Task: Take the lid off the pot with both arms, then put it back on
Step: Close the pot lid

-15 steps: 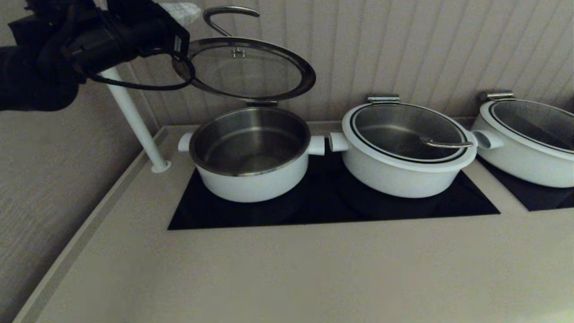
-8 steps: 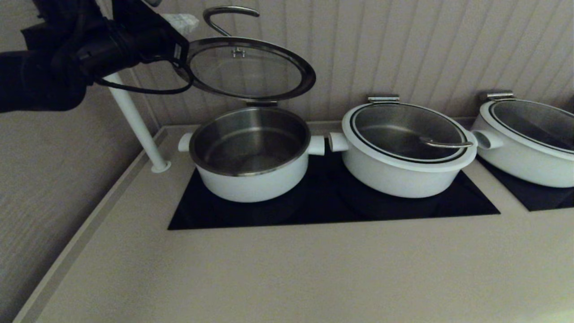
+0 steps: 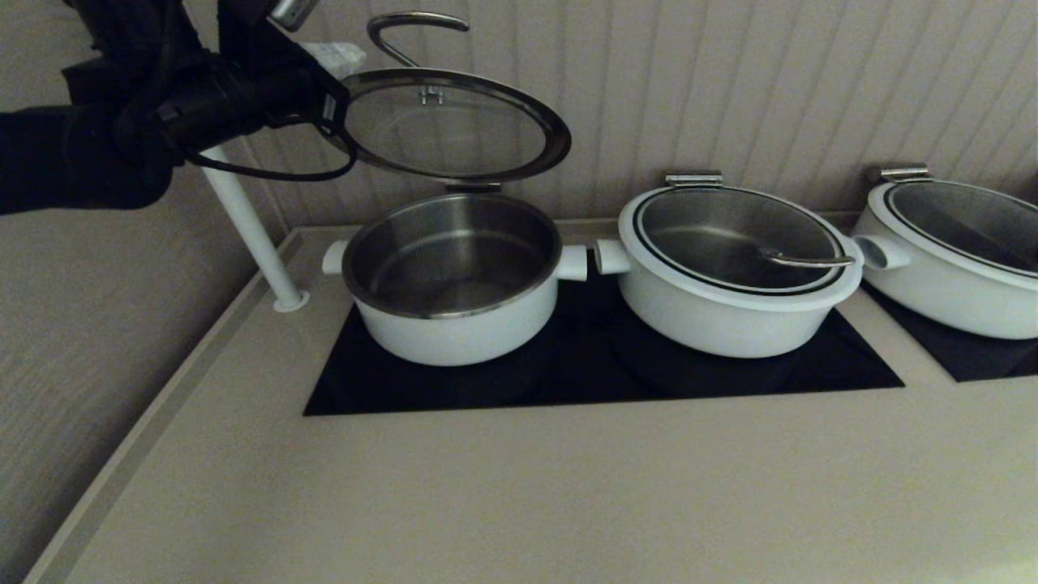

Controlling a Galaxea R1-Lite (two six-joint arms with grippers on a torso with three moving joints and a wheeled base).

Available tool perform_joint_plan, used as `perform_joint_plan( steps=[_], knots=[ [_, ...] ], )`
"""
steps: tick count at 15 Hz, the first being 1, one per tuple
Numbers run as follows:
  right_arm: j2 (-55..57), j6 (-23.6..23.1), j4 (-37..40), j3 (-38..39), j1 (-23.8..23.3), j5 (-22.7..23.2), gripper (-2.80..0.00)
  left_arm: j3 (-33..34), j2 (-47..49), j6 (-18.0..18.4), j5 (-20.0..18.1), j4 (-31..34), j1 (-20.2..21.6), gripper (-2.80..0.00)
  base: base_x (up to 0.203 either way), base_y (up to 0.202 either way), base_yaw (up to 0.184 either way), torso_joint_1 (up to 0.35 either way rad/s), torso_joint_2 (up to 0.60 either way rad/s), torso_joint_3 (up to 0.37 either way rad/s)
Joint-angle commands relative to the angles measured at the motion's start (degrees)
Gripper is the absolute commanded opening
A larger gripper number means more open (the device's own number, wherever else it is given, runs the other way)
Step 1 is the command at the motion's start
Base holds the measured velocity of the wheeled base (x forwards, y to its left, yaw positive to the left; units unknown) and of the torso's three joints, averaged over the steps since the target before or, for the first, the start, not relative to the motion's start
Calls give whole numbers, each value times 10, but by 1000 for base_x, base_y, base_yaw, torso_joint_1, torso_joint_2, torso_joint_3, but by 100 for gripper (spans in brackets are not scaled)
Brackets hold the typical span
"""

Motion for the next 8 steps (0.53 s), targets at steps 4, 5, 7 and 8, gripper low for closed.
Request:
perform_joint_plan(
  steps=[4,5,7,8],
  knots=[
    [1,0,0,0,0,0,-280,28,-14,2,-1,-4,0,-280,0,0,0,0,0,0],
    [1,0,0,0,0,0,-280,33,-17,2,-1,-5,0,-280,0,0,0,0,0,0],
    [1,0,0,0,0,0,-280,34,-20,3,-1,-5,0,-280,0,0,0,0,0,0],
    [1,0,0,0,0,0,-280,34,-20,2,-1,-5,0,-280,0,0,0,0,0,0]
  ],
)
